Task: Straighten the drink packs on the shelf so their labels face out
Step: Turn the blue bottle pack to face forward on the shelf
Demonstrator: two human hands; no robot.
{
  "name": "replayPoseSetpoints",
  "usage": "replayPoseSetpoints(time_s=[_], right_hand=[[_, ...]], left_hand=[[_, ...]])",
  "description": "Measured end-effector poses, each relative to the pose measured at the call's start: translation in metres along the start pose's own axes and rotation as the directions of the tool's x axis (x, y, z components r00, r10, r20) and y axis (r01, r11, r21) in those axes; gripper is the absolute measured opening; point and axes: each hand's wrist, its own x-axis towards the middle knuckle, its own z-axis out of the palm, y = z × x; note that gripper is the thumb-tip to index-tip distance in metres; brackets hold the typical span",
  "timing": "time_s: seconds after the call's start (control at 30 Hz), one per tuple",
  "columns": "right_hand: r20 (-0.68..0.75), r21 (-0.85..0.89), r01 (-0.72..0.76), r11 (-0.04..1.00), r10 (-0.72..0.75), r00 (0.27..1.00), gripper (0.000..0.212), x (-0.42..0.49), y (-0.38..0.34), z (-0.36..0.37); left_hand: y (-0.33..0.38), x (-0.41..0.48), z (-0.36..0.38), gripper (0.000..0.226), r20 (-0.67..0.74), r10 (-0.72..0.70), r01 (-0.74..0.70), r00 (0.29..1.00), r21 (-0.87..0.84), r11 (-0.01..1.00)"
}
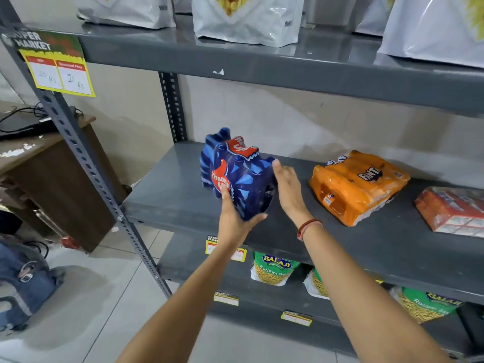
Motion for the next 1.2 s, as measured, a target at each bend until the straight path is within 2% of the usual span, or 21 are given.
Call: replayPoseSetpoints(time_s=[0.07,0.1,0.2,0.27,0.3,0.37,0.4,0.43,0.47,0.53,0.57,0.6,0.63,0.67,0.73,0.8,0.83,0.9,1.0,1.1,1.2], right_hand=[[-0.066,-0.081,0.113,0.990,-0.118,0.991,0.059,-0.014,0.005,0.011],[-0.097,-0.067,0.133,0.989,-0.139,0.986,0.058,-0.023,0.006,0.018],[-0.179,0.028,0.112,0.993,-0.106,0.978,0.056,-0.046,0.012,0.050],[-0.170,0.056,0.099,0.994,-0.088,0.982,0.066,-0.059,0.012,0.076],[-0.119,0.039,0.109,0.993,-0.104,0.987,0.069,-0.065,0.010,0.086],[0.062,0.017,0.142,0.990,-0.143,0.988,0.066,-0.068,0.006,0.101],[0.154,0.033,0.151,0.988,-0.154,0.976,0.062,-0.067,0.004,0.103],[0.202,0.045,0.163,0.986,-0.169,0.965,0.060,-0.064,0.004,0.101],[0.176,0.039,0.197,0.980,-0.201,0.964,0.056,-0.060,0.005,0.095],[-0.087,-0.042,0.272,0.961,-0.275,0.958,0.044,-0.051,0.010,0.077],[-0.246,-0.094,0.272,0.958,-0.287,0.926,0.041,-0.046,0.013,0.065],[-0.365,-0.135,0.229,0.964,-0.263,0.893,0.044,-0.040,0.018,0.053],[-0.424,-0.145,0.161,0.976,-0.208,0.881,0.053,-0.035,0.021,0.041],[-0.410,-0.129,0.075,0.989,-0.122,0.904,0.065,-0.026,0.026,0.032],[-0.247,-0.084,-0.046,0.995,0.024,0.969,0.083,-0.008,0.035,0.021],[-0.079,-0.027,-0.057,0.998,0.055,0.995,0.082,0.005,0.040,0.021],[-0.048,0.003,-0.059,0.998,0.059,0.997,0.079,0.007,0.041,0.023],[-0.083,0.021,-0.074,0.997,0.075,0.994,0.074,0.009,0.043,0.028],[-0.173,-0.079,-0.038,0.996,0.023,0.985,0.066,0.005,0.045,0.035],[-0.187,-0.198,-0.025,0.980,-0.013,0.982,0.058,-0.004,0.048,0.041],[-0.194,-0.240,-0.007,0.971,-0.041,0.980,0.057,-0.018,0.049,0.047]], left_hand=[[-0.006,0.016,-0.027,0.118,0.113,0.020,-0.027,0.993,0.057,0.998],[-0.008,0.025,-0.042,0.115,0.186,0.028,-0.047,0.982,0.096,0.994],[-0.017,0.048,-0.084,0.096,0.346,0.030,-0.096,0.938,0.176,0.980],[-0.024,0.058,-0.108,0.070,0.335,0.018,-0.102,0.942,0.234,0.967],[-0.028,0.061,-0.117,0.059,0.273,0.007,-0.076,0.962,0.242,0.967],[-0.033,0.063,-0.131,0.040,-0.025,-0.041,0.045,0.999,0.226,0.973],[-0.035,0.061,-0.134,0.036,-0.204,-0.084,0.126,0.975,0.198,0.972],[-0.034,0.057,-0.133,0.037,-0.327,-0.121,0.181,0.937,0.161,0.970],[-0.033,0.051,-0.127,0.041,-0.360,-0.131,0.186,0.924,0.123,0.975],[-0.027,0.039,-0.111,0.051,-0.255,-0.115,0.118,0.960,-0.004,0.993],[-0.024,0.033,-0.103,0.057,-0.173,-0.096,0.085,0.980,-0.070,0.994],[-0.023,0.030,-0.096,0.063,-0.091,-0.070,0.060,0.993,-0.112,0.992],[-0.023,0.028,-0.089,0.068,-0.026,-0.049,0.045,0.998,-0.128,0.991],[-0.025,0.028,-0.084,0.071,0.001,-0.045,0.044,0.999,-0.132,0.990],[-0.026,0.034,-0.079,0.066,-0.030,-0.072,0.067,0.997,-0.128,0.989],[-0.024,0.041,-0.080,0.059,-0.041,-0.082,0.078,0.996,-0.091,0.993],[-0.024,0.044,-0.083,0.058,-0.026,-0.079,0.077,0.997,-0.057,0.995],[-0.022,0.053,-0.090,0.053,0.014,-0.069,0.069,0.997,0.001,0.998],[-0.027,0.067,-0.102,0.050,0.054,-0.088,0.088,0.995,0.005,0.996],[-0.031,0.074,-0.115,0.050,0.099,-0.114,0.119,0.989,-0.049,0.992],[-0.029,0.074,-0.122,0.046,0.134,-0.124,0.138,0.983,-0.103,0.985]])
